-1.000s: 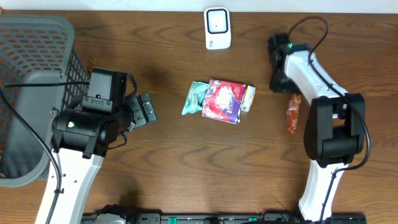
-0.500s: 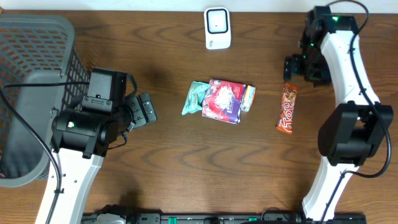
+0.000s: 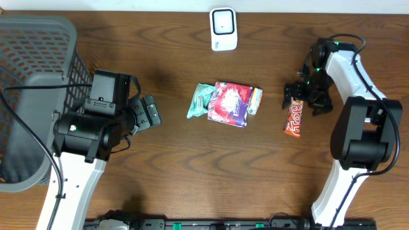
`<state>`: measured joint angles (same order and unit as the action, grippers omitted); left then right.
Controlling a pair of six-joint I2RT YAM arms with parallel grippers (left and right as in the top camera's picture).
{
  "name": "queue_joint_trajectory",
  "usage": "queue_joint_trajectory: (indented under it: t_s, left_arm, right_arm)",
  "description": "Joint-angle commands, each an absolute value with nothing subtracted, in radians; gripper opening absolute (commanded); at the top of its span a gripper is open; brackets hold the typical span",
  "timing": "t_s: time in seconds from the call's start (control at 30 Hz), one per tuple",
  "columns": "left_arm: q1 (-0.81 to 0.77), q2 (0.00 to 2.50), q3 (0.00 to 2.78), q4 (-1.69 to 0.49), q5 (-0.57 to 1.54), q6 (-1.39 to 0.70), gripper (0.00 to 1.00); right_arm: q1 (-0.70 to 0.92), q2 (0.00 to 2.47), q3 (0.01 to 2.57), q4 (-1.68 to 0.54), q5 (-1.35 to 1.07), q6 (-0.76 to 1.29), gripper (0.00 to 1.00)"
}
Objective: Scan the item barcode
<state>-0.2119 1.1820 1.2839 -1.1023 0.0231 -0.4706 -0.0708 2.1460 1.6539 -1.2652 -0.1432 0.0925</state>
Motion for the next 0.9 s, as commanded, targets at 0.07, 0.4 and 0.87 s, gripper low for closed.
queue_joint_trajectory:
  t_s: [0.07,0.4,0.87]
  left_arm:
    - [-0.208,1.184,1.279,-1.107,0.014,-0.464,0.98]
    - [-0.208,1.184,1.279,-1.107,0.014,-0.464,0.98]
    - [-0.208,1.184,1.279,-1.107,0.014,-0.464,0.98]
  right_arm:
    - [-0.126,2.147,1.632,-1.236,-0.332,0.043,0.83]
    - [-0.085,2.147,1.527,-1.184,-0.198,0.123,0.63]
    - [0.052,2.147,1.650,-1.108,-0.063,0.294,0.01]
